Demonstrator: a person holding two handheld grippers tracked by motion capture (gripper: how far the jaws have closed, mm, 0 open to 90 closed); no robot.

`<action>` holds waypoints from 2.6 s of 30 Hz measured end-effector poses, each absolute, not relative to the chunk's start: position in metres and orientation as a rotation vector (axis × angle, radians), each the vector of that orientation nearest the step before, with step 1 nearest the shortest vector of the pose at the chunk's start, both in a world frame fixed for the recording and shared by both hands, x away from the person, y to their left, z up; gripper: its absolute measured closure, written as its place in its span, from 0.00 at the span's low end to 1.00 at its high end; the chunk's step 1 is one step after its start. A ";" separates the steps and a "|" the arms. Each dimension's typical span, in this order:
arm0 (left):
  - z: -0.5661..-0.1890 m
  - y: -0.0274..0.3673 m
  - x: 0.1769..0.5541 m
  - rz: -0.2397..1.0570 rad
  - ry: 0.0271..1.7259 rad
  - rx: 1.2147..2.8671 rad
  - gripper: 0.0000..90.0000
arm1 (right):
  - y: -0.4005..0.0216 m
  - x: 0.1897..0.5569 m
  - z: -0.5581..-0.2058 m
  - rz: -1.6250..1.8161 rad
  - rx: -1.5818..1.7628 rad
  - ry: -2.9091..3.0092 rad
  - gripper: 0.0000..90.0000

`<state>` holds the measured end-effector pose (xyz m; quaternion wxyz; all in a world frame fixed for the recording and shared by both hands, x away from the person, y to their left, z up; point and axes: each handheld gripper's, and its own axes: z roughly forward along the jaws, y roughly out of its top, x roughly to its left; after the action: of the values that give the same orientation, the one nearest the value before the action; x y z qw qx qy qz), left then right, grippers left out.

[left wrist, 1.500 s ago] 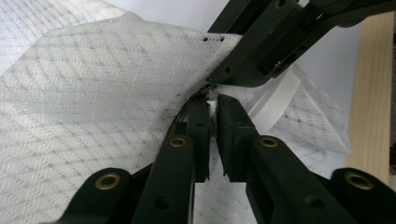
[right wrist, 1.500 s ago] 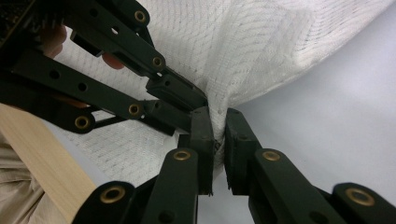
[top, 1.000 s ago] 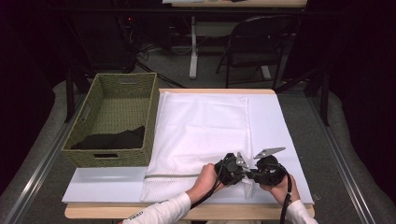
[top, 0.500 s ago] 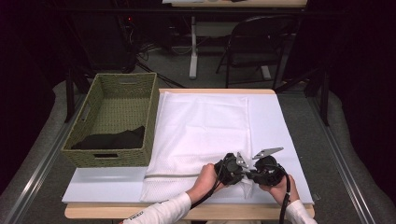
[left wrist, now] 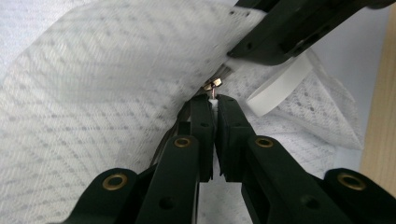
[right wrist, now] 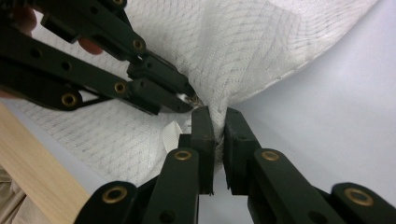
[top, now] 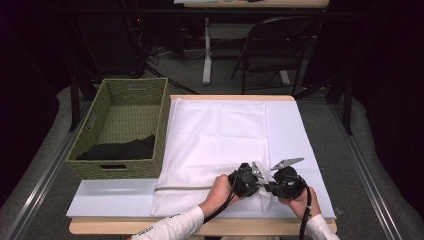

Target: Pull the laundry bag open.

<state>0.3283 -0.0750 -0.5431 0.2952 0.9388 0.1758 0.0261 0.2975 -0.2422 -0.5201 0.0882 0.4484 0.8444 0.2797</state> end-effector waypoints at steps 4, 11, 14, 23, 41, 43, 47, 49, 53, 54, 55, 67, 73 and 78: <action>-0.543 -0.072 0.329 0.068 0.459 2.507 0.96 | -0.243 0.298 -0.520 0.828 1.327 2.517 0.94; -0.543 -0.071 0.327 0.070 0.467 2.492 0.96 | -0.243 0.297 -0.520 0.828 1.327 2.521 0.94; -0.544 -0.072 0.327 0.075 0.464 2.492 0.96 | -0.243 0.298 -0.520 0.821 1.324 2.519 0.94; -0.543 -0.068 0.329 0.078 0.475 2.500 0.96 | -0.244 0.298 -0.520 0.817 1.335 2.520 0.94; -0.544 -0.061 0.332 0.079 0.500 2.487 0.96 | -0.244 0.299 -0.520 0.805 1.336 2.521 0.94; -0.543 -0.060 0.332 0.085 0.497 2.496 0.96 | -0.245 0.299 -0.520 0.796 1.336 2.519 0.94; -0.543 -0.056 0.333 0.086 0.508 2.499 0.96 | -0.245 0.299 -0.520 0.797 1.343 2.517 0.94; -0.544 -0.053 0.334 0.091 0.517 2.490 0.96 | -0.246 0.299 -0.520 0.795 1.337 2.515 0.94; -0.544 -0.049 0.333 0.092 0.526 2.491 0.96 | -0.247 0.299 -0.520 0.791 1.336 2.514 0.94; -0.544 -0.048 0.334 0.097 0.522 2.488 0.96 | -0.247 0.299 -0.520 0.792 1.334 2.516 0.94; -0.543 -0.047 0.334 0.094 0.521 2.491 0.96 | -0.246 0.299 -0.520 0.786 1.342 2.515 0.94; -0.544 -0.038 0.335 0.108 0.536 2.492 0.96 | -0.247 0.300 -0.520 0.780 1.327 2.515 0.94; -0.543 -0.031 0.336 0.110 0.545 2.500 0.96 | -0.248 0.299 -0.520 0.780 1.338 2.510 0.94; -0.542 -0.026 0.337 0.119 0.548 2.508 0.96 | -0.248 0.299 -0.520 0.778 1.342 2.511 0.94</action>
<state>0.3373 -0.0255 -0.5423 0.2821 0.9363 0.2044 0.0443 0.2995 -0.2477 -0.5199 0.0951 0.4527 0.8469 0.2623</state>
